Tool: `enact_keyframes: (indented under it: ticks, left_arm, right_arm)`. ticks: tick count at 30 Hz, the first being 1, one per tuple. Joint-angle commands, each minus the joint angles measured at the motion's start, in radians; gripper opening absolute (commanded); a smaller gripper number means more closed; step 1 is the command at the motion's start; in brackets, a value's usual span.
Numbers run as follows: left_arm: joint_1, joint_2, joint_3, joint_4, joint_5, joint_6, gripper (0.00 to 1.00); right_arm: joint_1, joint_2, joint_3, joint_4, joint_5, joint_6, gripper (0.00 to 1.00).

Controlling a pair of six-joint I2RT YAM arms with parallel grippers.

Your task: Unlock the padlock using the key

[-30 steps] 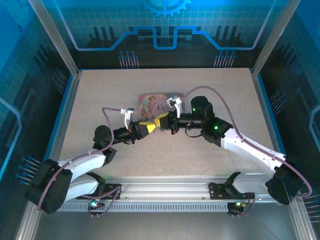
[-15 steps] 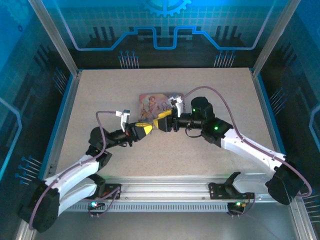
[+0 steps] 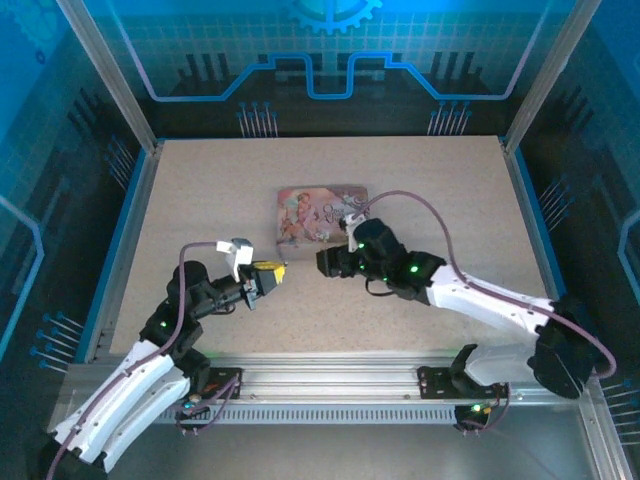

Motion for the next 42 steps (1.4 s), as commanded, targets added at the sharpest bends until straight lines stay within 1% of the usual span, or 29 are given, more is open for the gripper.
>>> enact_keyframes:
  ticks: [1,4,6,9,15,20,23,28,35,42]
  left_arm:
    - [0.005,-0.024,0.022,-0.168,-0.07,0.062,0.0]
    - [0.006,-0.036,0.013,-0.187,-0.077,0.05,0.0]
    - [0.006,-0.049,0.007,-0.197,-0.073,0.039,0.0]
    - [0.006,-0.074,0.004,-0.219,-0.064,0.033,0.0]
    - [0.005,-0.111,-0.009,-0.231,-0.054,0.02,0.0]
    - [0.004,-0.111,-0.014,-0.226,-0.049,0.022,0.0]
    - [0.005,-0.11,-0.017,-0.221,-0.046,0.023,0.0]
    - [0.005,-0.111,-0.017,-0.218,-0.043,0.026,0.0]
    - [0.004,-0.112,-0.021,-0.216,-0.041,0.029,0.0]
    - [0.004,-0.112,-0.023,-0.21,-0.037,0.029,0.0]
  right_arm:
    - [0.046,0.092,-0.022,-0.013,0.176,0.067,0.69]
    - [0.074,0.196,-0.013,0.02,0.247,0.117,0.69]
    - [0.082,0.266,0.0,0.028,0.287,0.15,0.66]
    - [0.087,0.363,0.052,0.024,0.344,0.196,0.63]
    - [0.102,0.496,0.145,0.012,0.415,0.206,0.6]
    - [0.104,0.524,0.174,0.012,0.426,0.251,0.58]
    - [0.101,0.54,0.195,0.0,0.445,0.253,0.57]
    - [0.084,0.57,0.23,-0.004,0.437,0.253,0.53]
    - [0.07,0.596,0.278,-0.032,0.456,0.247,0.53]
    - [0.044,0.611,0.287,-0.045,0.453,0.264,0.52]
